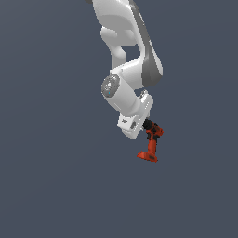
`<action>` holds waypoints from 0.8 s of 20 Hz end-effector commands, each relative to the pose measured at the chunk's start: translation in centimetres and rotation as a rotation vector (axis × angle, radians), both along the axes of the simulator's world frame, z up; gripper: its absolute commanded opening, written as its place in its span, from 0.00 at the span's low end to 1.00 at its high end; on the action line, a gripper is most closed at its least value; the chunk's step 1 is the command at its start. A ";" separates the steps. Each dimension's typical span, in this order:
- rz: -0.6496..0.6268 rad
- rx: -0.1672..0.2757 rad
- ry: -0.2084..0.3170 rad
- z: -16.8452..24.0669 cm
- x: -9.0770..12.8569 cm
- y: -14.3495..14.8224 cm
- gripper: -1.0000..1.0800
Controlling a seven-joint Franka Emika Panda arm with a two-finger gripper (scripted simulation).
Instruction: Pick up the object and move it to a goal position.
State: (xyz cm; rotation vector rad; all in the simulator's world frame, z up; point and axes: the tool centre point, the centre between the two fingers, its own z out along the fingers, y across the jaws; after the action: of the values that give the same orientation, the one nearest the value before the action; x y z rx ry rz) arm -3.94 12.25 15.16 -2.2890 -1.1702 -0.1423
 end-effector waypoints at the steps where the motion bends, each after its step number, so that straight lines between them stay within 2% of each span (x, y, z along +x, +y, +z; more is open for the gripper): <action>1: 0.002 -0.001 -0.004 3.2 -0.2 1.4 0.00; 9: 0.003 0.001 -0.003 11.2 -1.0 4.9 0.00; 16: 0.003 0.004 -0.002 15.4 -1.1 6.6 0.00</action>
State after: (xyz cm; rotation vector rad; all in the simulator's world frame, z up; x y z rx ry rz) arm -5.14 18.55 29.59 -2.2830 -1.1725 -0.1405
